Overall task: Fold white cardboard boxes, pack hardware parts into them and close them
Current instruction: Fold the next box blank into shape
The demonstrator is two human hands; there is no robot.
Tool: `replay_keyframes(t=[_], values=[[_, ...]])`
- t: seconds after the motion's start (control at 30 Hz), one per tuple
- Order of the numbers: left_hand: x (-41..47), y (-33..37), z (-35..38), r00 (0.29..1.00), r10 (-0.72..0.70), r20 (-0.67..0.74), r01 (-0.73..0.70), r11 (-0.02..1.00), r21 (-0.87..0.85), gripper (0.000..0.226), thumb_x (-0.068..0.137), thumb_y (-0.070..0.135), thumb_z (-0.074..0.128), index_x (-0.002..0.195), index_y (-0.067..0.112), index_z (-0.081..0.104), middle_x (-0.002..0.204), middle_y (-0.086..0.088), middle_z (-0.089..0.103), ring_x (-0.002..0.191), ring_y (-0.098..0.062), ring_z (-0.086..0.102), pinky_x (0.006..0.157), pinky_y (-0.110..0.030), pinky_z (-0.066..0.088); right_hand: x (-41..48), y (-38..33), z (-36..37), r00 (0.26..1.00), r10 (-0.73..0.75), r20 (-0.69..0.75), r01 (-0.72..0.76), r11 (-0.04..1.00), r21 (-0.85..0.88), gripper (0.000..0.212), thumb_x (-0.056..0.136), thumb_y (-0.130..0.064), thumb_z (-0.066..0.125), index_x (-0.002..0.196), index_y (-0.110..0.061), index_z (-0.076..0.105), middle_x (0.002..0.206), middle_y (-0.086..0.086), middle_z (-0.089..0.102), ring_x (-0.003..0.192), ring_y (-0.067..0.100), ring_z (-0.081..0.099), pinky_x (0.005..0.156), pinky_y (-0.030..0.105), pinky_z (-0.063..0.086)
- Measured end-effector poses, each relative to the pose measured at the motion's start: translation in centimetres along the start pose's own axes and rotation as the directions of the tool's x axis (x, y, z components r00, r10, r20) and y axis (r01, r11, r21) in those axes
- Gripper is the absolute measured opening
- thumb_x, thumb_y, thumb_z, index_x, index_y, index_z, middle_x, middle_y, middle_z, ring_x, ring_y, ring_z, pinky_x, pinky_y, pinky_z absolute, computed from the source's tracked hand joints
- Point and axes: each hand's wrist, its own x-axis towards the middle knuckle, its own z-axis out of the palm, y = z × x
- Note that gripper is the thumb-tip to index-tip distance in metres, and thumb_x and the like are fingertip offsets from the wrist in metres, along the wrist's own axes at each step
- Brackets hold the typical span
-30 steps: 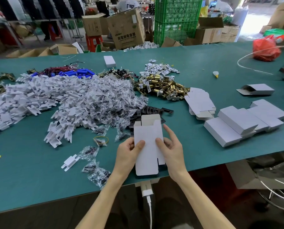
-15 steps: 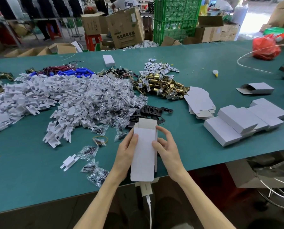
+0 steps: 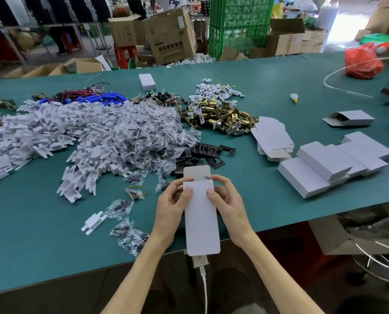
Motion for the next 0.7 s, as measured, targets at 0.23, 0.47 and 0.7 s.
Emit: replay_keyframes(t=[0.23,0.47,0.7], values=[[0.10,-0.54,-0.48,1.000,-0.028,0.004,0.028,1.000,-0.003,0.019,0.090,0.034,0.072,0.104,0.023,0.077,0.099,-0.002,0.076,0.083,-0.011,0.067,0.067,-0.024,0.057,0.00,0.24,-0.05,0.999,-0.009,-0.034,0.007,0.998,-0.059,0.025,0.091,-0.035,0.067,0.110,-0.018,0.061,0.109,-0.002,0.066,0.093,0.015,0.067,0.077,0.033,0.057],[0.19,-0.78,-0.80,0.999,-0.044,0.019,0.044,0.999,0.007,0.022,0.089,0.034,0.072,0.102,0.017,0.076,0.098,-0.003,0.075,0.086,-0.014,0.066,0.072,-0.029,0.055,-0.01,0.52,0.10,0.999,-0.018,-0.049,0.012,0.992,-0.124,0.021,0.093,-0.037,0.065,0.100,-0.018,0.062,0.098,-0.005,0.066,0.086,0.015,0.066,0.073,0.034,0.055],[0.23,-0.58,-0.63,0.999,-0.030,0.031,0.029,0.999,0.022,0.019,0.090,0.030,0.072,0.104,0.020,0.078,0.105,-0.005,0.076,0.092,-0.016,0.067,0.080,-0.033,0.055,-0.02,0.29,0.00,0.999,-0.009,-0.049,0.004,0.996,-0.091,0.019,0.092,-0.035,0.066,0.099,-0.017,0.064,0.099,-0.001,0.067,0.086,0.015,0.065,0.072,0.032,0.054]])
